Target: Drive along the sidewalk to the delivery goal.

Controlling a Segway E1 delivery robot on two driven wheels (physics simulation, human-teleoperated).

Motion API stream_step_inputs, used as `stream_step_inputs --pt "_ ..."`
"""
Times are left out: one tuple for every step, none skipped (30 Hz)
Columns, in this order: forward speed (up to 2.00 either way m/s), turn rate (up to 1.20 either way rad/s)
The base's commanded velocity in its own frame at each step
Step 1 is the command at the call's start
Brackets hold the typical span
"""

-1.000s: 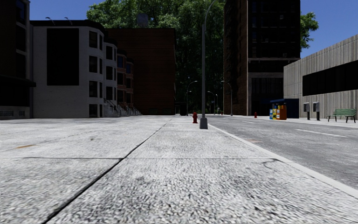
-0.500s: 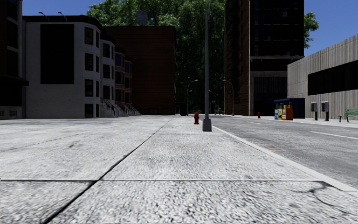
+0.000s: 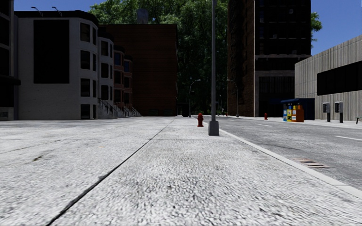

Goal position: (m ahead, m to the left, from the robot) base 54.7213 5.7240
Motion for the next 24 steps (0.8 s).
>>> stream_step_inputs --pt "2.00 0.00" --pt "2.00 0.00" --pt "2.00 0.00" --pt "2.00 0.00" --pt "2.00 0.00" --pt "2.00 0.00" --pt "2.00 0.00" --pt "2.00 0.00" --pt "2.00 0.00" --pt "2.00 0.00" --pt "2.00 0.00" --pt "2.00 0.00" --pt "2.00 0.00" --pt "2.00 0.00" --pt "2.00 0.00" --pt "2.00 0.00" --pt "2.00 0.00" --pt "2.00 0.00" --pt "2.00 0.00" --pt "2.00 0.00" --pt "2.00 0.00" --pt "2.00 0.00" --pt "2.00 0.00" --pt "2.00 0.00"
